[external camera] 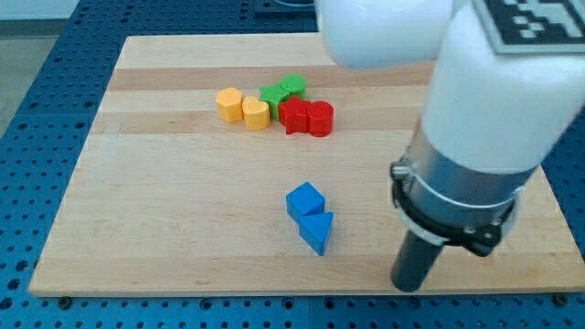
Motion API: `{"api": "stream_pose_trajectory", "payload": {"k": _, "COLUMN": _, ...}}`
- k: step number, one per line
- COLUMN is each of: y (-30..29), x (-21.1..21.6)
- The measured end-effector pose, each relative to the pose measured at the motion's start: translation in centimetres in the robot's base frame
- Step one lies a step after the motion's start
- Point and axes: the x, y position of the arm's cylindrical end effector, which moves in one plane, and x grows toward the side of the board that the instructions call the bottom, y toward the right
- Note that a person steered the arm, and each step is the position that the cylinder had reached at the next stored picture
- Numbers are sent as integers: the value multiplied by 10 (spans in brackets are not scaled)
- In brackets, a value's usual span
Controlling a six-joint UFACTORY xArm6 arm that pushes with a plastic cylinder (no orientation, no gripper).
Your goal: Separate the blue cube from the blue triangle
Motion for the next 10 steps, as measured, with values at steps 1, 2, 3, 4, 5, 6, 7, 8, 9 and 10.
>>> {"api": "stream_pose_trajectory", "payload": {"k": 1, "y": -26, "x": -4}}
{"api": "stream_pose_trajectory", "payload": {"k": 2, "y": -47, "x": -10}}
{"api": "stream_pose_trajectory", "payload": {"k": 3, "y": -56, "x": -26}}
{"api": "stream_pose_trajectory", "payload": {"k": 4, "y": -68, "x": -44}}
{"api": "stream_pose_trajectory", "payload": {"k": 5, "y": -83, "x": -54}}
{"api": "stream_pose_trajectory", "payload": {"k": 6, "y": -95, "x": -70}}
{"api": "stream_pose_trajectory", "payload": {"k": 7, "y": -96, "x": -100}}
{"api": "stream_pose_trajectory", "payload": {"k": 8, "y": -99, "x": -131}}
{"api": "stream_pose_trajectory", "payload": {"k": 9, "y": -102, "x": -157}}
{"api": "stream_pose_trajectory", "payload": {"k": 10, "y": -100, "x": -159}}
